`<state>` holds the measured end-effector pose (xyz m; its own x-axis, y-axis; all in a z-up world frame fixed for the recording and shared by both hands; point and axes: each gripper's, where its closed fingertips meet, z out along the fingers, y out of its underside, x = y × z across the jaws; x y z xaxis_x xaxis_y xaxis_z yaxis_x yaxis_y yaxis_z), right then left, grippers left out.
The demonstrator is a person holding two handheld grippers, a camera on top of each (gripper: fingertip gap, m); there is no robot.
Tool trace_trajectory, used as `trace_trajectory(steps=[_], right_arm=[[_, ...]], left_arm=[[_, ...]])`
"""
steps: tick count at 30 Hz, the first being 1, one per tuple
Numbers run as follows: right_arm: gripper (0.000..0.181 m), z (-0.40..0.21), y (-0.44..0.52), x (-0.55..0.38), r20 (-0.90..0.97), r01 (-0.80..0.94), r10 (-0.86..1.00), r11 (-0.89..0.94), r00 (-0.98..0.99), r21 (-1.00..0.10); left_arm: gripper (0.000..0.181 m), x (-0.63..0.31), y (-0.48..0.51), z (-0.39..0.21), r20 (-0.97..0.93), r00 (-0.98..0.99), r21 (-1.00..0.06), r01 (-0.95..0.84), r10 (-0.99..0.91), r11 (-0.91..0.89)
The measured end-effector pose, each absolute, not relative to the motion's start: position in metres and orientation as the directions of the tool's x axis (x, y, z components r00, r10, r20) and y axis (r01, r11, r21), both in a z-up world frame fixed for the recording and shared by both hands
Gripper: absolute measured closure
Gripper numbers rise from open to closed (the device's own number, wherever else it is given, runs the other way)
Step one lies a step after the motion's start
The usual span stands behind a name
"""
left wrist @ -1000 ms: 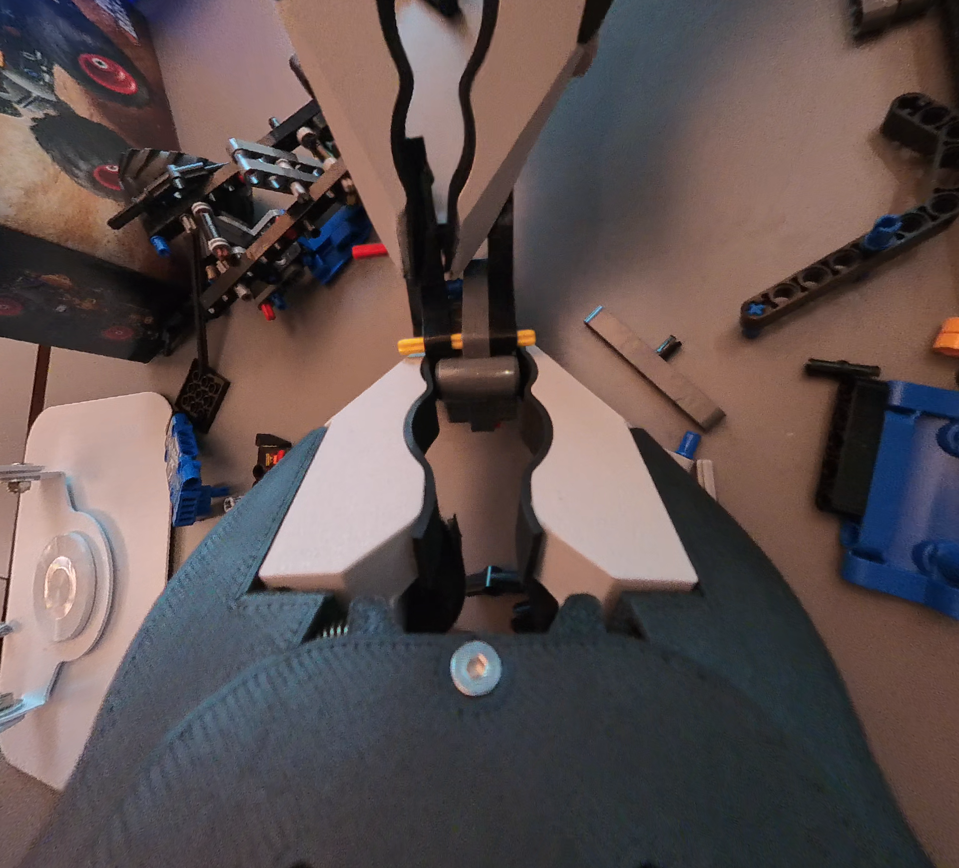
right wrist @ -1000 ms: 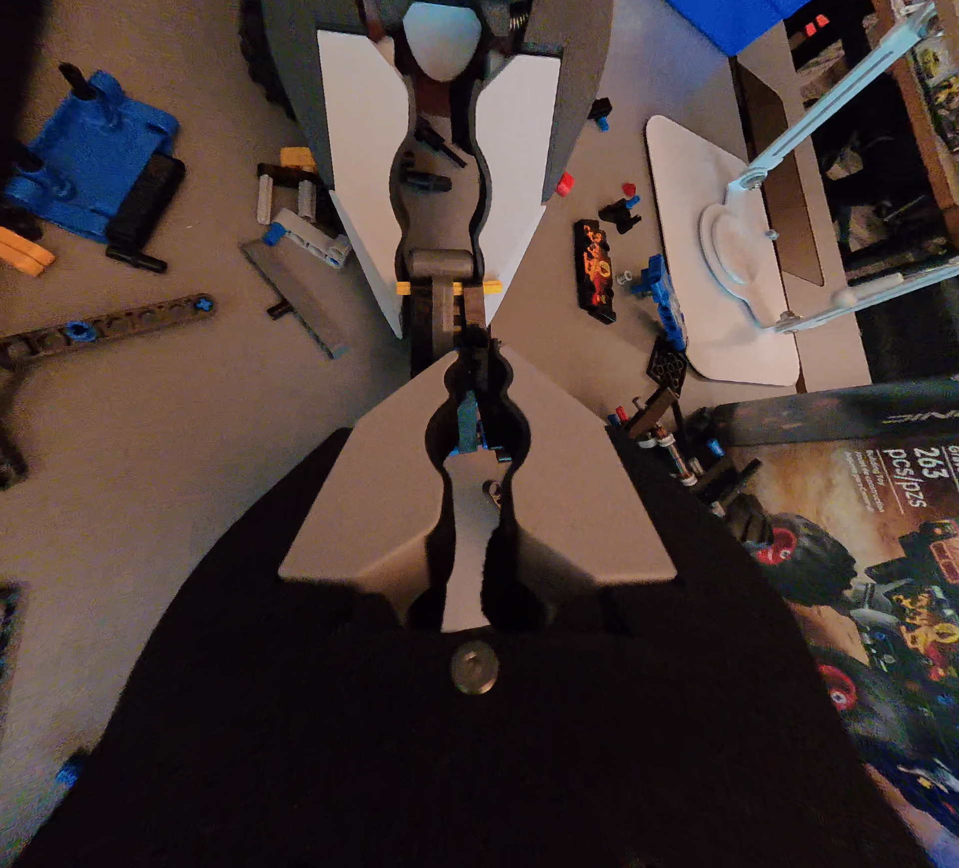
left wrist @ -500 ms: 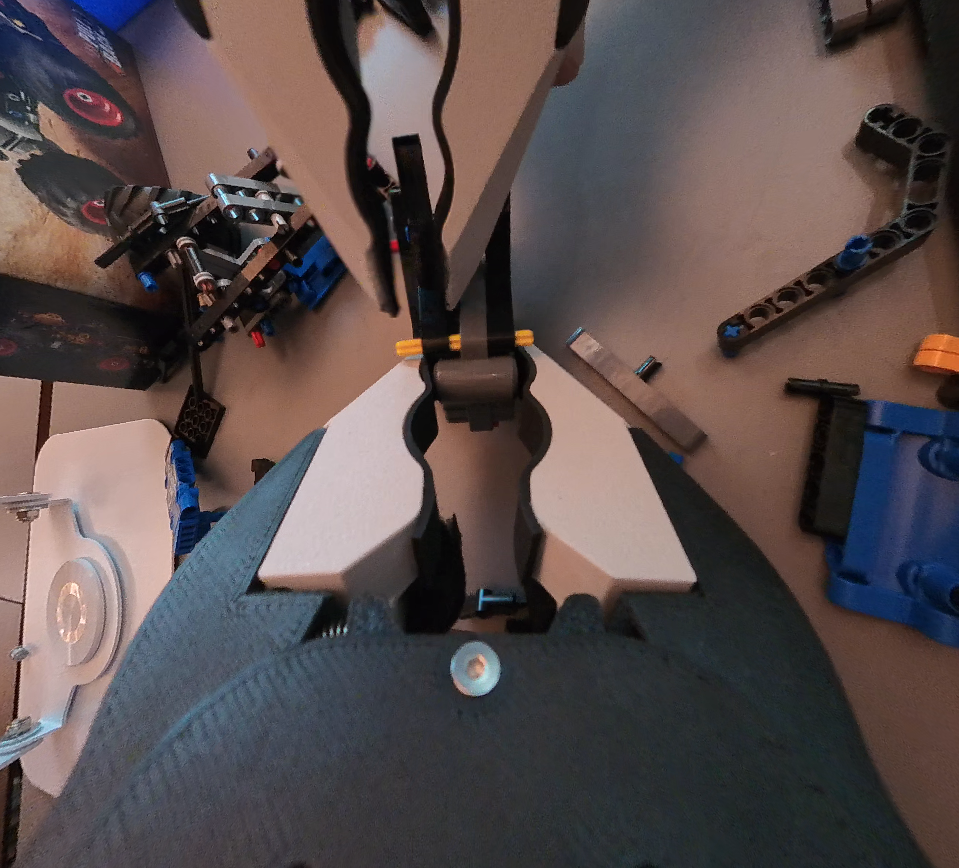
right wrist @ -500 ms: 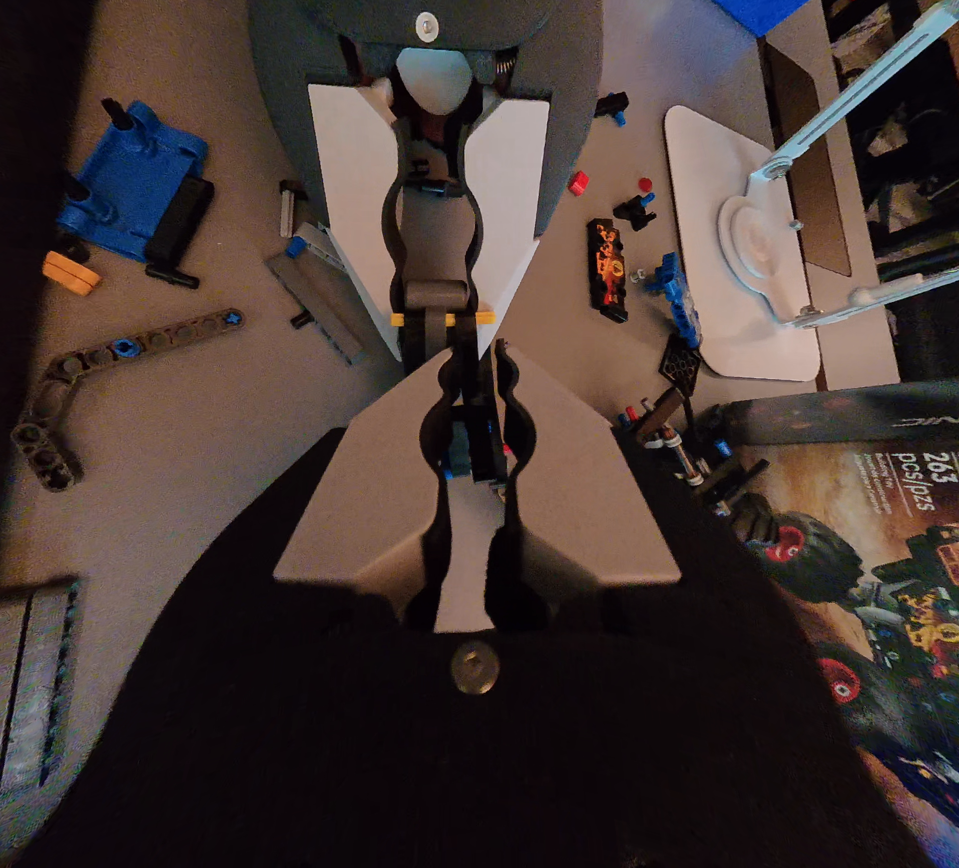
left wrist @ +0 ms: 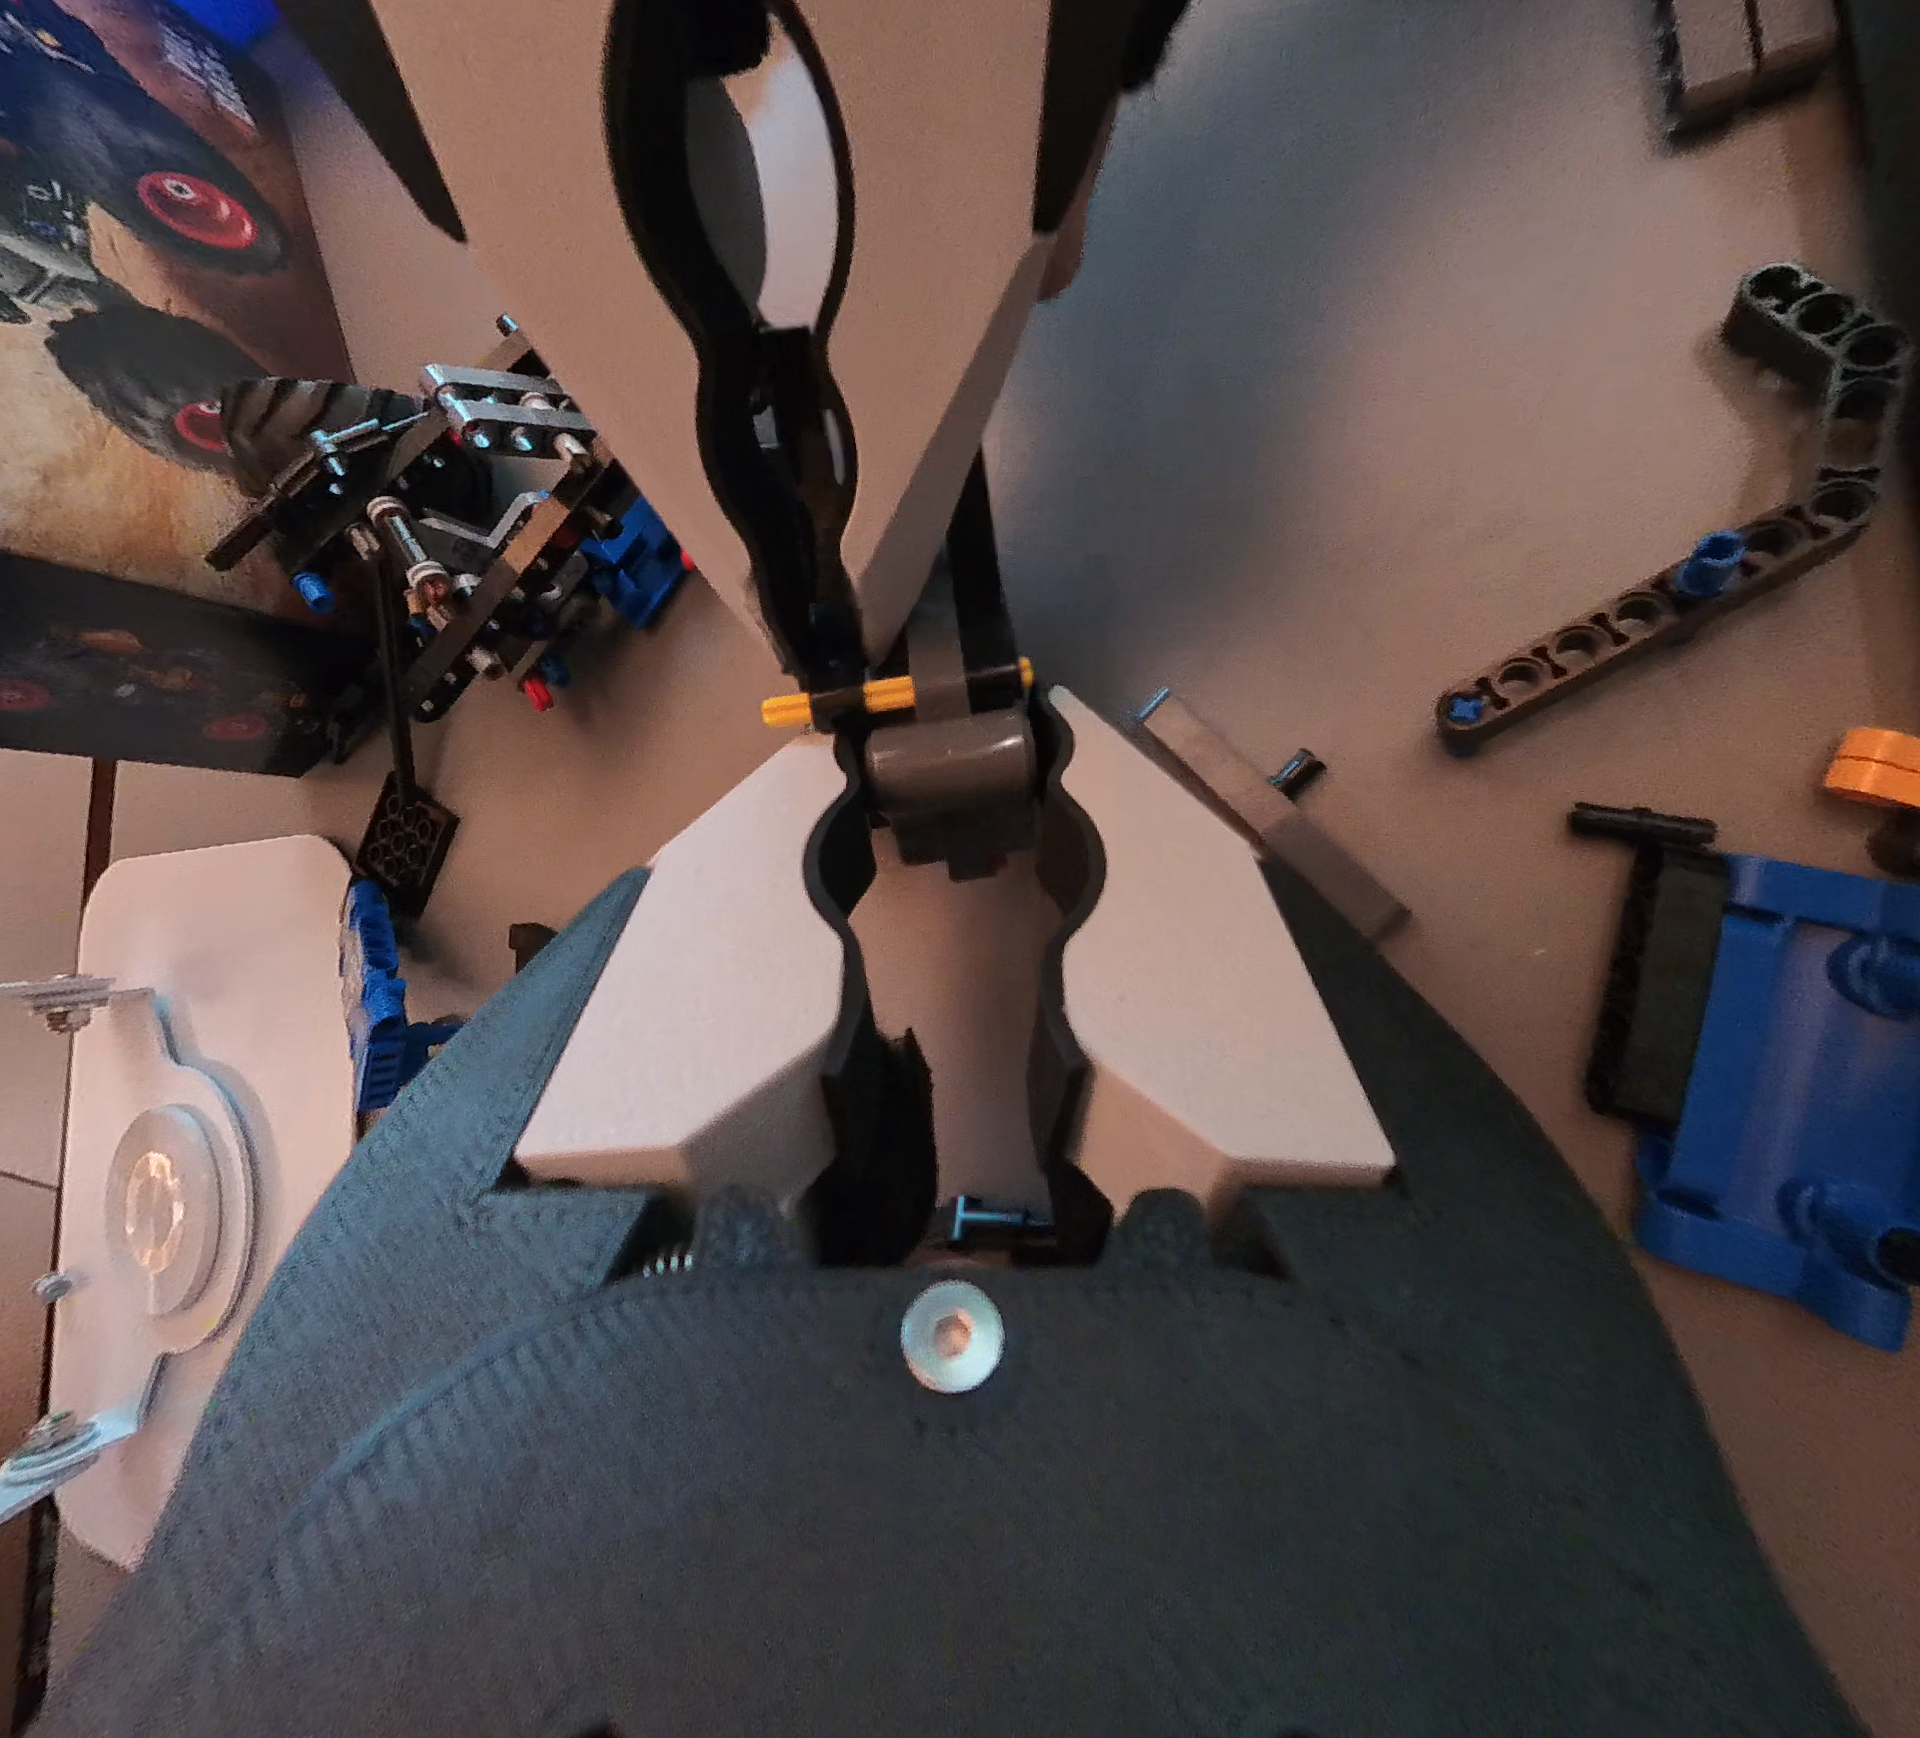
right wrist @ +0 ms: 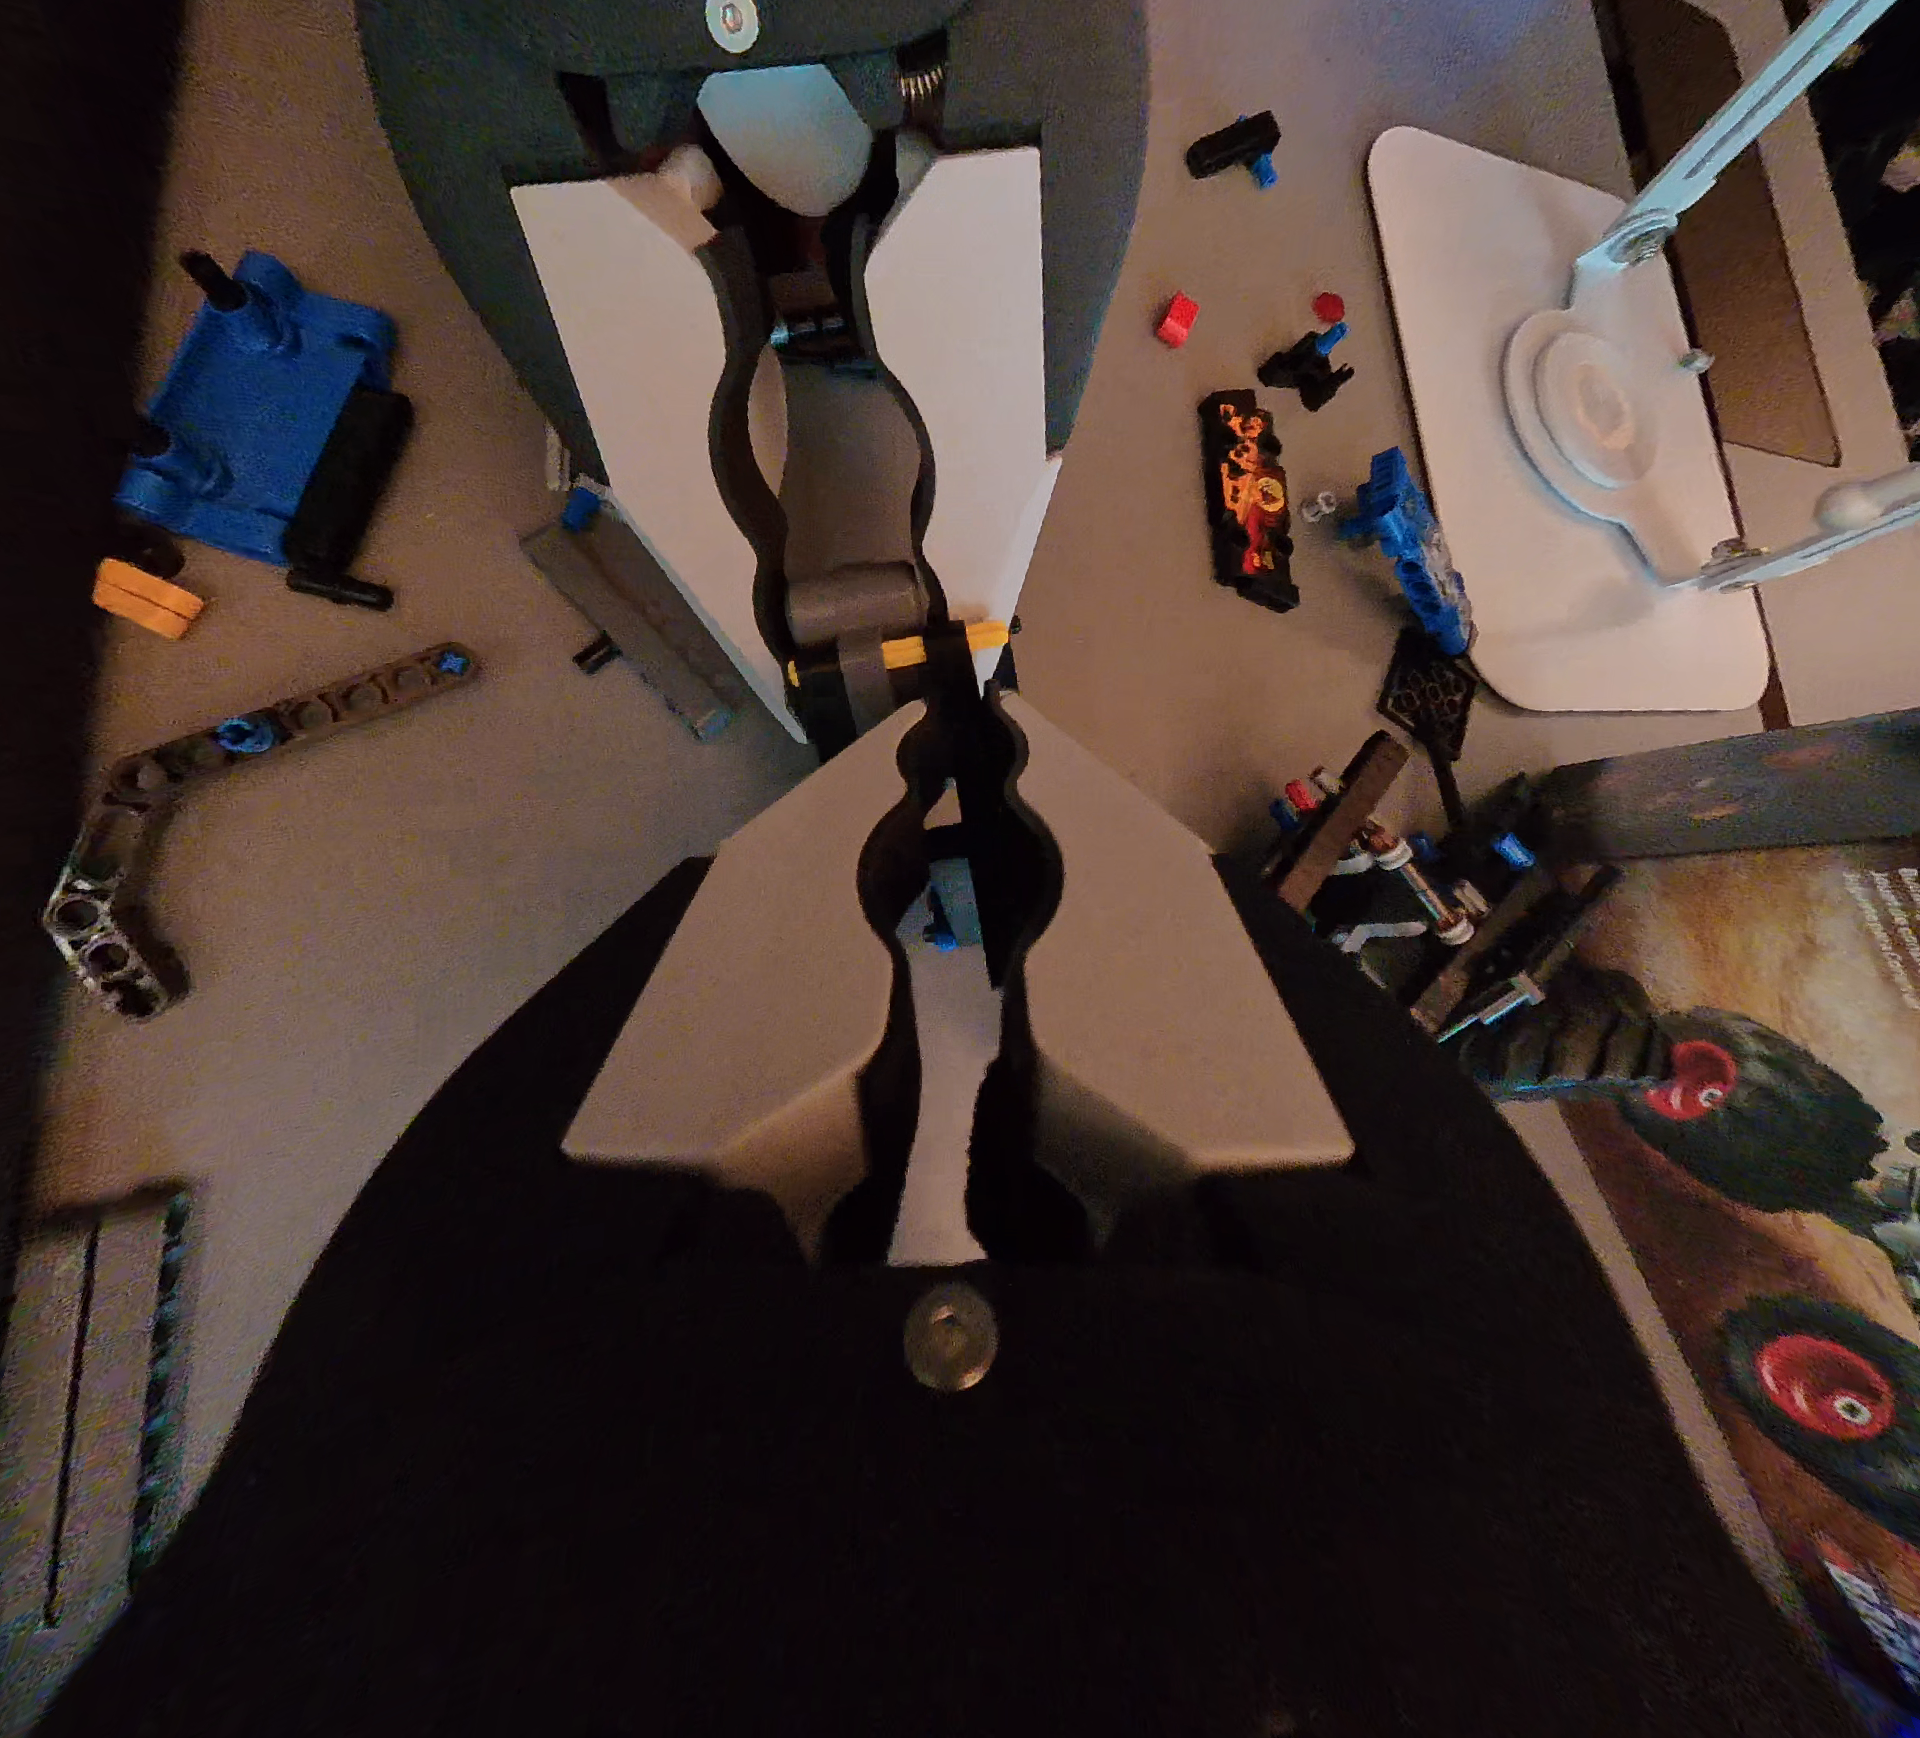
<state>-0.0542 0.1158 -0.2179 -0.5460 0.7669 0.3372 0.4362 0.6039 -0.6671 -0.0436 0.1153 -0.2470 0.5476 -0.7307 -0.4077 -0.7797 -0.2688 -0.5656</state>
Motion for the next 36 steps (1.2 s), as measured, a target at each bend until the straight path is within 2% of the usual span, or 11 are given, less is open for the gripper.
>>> trace_trajectory(steps=[1, 2, 3, 4, 6, 14, 18, 21, 26, 31, 36], right_arm=[[0.178, -0.22, 0.122, -0.06, 0.377, 0.456, 0.788, 0.597, -0.487, -0.66], [0.171, -0.236, 0.135, -0.066, 0.423, 0.525, 0.794, 0.607, -0.437, -0.596], [0.175, -0.24, 0.129, -0.072, 0.44, 0.51, 0.782, 0.623, -0.442, -0.593], [0.175, -0.232, 0.125, -0.072, 0.425, 0.5, 0.781, 0.621, -0.457, -0.604], [0.175, -0.212, 0.126, -0.068, 0.384, 0.459, 0.825, 0.554, -0.416, -0.694], [0.177, -0.208, 0.13, -0.055, 0.216, 0.48, 0.879, 0.421, -0.425, -0.77], [0.179, -0.196, 0.137, -0.049, 0.14, 0.454, 0.896, 0.342, -0.422, -0.823], [0.179, -0.189, 0.14, -0.045, 0.12, 0.429, 0.897, 0.316, -0.425, -0.846], [0.175, -0.201, 0.142, -0.045, 0.149, 0.477, 0.894, 0.36, -0.423, -0.802], [0.159, -0.219, 0.144, -0.05, 0.263, 0.529, 0.874, 0.462, -0.409, -0.712], [0.169, -0.237, 0.14, -0.064, 0.306, 0.564, 0.87, 0.486, -0.388, -0.667]], left_arm=[[0.156, -0.032, 0.11, -0.246, -0.367, 0.531, -0.597, -0.764, -0.764, -0.244], [0.156, 0.012, 0.092, -0.242, -0.263, 0.445, -0.689, -0.707, -0.856, -0.156], [0.154, 0.027, 0.092, -0.254, -0.361, 0.355, -0.58, -0.81, -0.862, -0.091], [0.156, 0.034, 0.094, -0.253, -0.36, 0.357, -0.583, -0.807, -0.862, -0.09], [0.156, -0.006, 0.107, -0.252, -0.376, 0.463, -0.562, -0.802, -0.803, -0.199], [0.156, -0.033, 0.098, -0.245, -0.327, 0.512, -0.604, -0.76, -0.795, -0.241], [0.134, -0.05, 0.098, -0.241, -0.327, 0.553, -0.602, -0.747, -0.766, -0.281], [0.132, -0.052, 0.096, -0.226, -0.3, 0.584, -0.658, -0.699, -0.754, -0.28], [0.135, -0.069, 0.101, -0.214, -0.302, 0.646, -0.696, -0.652, -0.701, -0.301], [0.143, -0.081, 0.122, -0.198, -0.352, 0.713, -0.743, -0.607, -0.606, -0.283], [0.161, -0.075, 0.126, -0.222, -0.289, 0.715, -0.707, -0.608, -0.637, -0.362]])
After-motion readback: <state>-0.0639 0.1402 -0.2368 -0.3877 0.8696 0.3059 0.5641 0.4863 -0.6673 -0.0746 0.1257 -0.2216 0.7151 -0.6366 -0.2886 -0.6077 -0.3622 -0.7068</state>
